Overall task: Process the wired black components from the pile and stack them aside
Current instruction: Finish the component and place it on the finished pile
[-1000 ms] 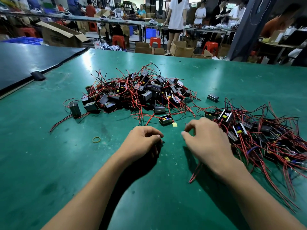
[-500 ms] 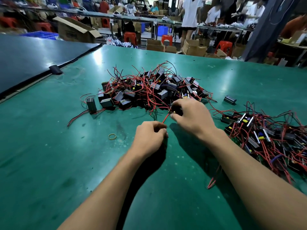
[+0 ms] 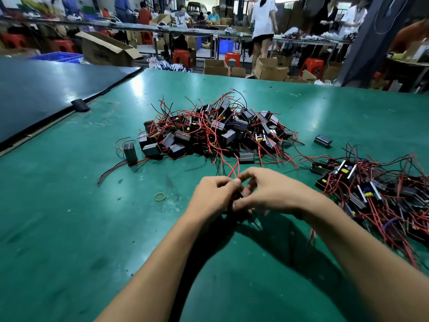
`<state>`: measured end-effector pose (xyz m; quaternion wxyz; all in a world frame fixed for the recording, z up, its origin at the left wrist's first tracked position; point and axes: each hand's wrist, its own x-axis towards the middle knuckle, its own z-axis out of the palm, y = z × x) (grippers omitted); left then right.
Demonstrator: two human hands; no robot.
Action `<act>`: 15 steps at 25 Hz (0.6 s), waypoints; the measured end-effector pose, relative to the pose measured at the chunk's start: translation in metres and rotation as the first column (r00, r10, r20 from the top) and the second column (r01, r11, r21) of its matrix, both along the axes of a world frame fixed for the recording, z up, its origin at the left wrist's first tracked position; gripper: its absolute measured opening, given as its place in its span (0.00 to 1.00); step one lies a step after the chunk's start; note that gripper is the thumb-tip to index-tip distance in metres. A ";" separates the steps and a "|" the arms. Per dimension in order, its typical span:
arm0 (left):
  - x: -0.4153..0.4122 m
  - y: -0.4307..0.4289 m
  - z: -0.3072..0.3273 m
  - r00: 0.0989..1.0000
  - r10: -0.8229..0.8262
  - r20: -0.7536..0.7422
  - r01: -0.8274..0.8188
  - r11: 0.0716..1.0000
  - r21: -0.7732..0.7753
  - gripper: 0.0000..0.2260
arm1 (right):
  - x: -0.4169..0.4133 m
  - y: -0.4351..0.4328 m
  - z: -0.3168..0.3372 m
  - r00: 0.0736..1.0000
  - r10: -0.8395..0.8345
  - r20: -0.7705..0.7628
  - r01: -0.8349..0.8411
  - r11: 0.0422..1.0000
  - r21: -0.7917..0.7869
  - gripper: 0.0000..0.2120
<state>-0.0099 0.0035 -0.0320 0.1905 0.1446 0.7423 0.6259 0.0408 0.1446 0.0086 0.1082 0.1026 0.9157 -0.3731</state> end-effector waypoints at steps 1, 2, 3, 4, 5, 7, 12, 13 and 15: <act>0.000 0.000 -0.002 1.000 -0.012 -0.023 0.011 0.999 -0.032 0.12 | -0.001 0.008 0.004 0.995 0.032 0.098 -0.024 0.996 -0.082 0.22; 0.000 0.000 -0.001 1.000 -0.014 -0.013 0.013 1.000 -0.017 0.13 | -0.003 0.018 0.007 0.988 0.021 0.153 0.000 0.990 -0.139 0.20; 0.001 0.001 -0.001 1.000 -0.011 -0.009 0.011 1.000 -0.009 0.13 | -0.007 0.027 0.010 0.985 -0.022 0.169 0.051 0.984 -0.170 0.18; 0.001 0.001 0.000 1.000 -0.005 -0.030 0.005 1.000 -0.021 0.13 | -0.012 0.035 0.013 0.982 -0.071 0.174 0.104 0.976 -0.189 0.18; 0.001 0.001 0.002 0.998 0.008 -0.062 -0.010 0.999 -0.041 0.13 | -0.017 0.042 0.015 0.976 -0.102 0.191 0.141 0.969 -0.204 0.19; 0.002 0.000 0.004 0.999 0.033 -0.032 -0.033 0.999 0.003 0.13 | -0.030 0.050 0.017 0.968 -0.107 0.226 0.157 0.964 -0.217 0.18; 0.004 -0.004 0.007 0.995 -0.035 0.090 0.021 0.988 0.153 0.08 | -0.077 0.042 0.000 0.972 -0.105 -0.210 0.173 0.924 0.340 0.23; 0.005 -0.004 0.006 0.997 -0.062 0.042 0.057 0.993 0.102 0.05 | -0.080 0.037 -0.007 0.977 -0.055 -0.208 0.144 0.887 0.440 0.26; 0.005 -0.007 0.006 0.991 -0.136 0.013 0.135 0.990 0.044 0.09 | -0.081 0.033 -0.020 0.976 -0.055 -0.211 0.160 0.839 0.520 0.23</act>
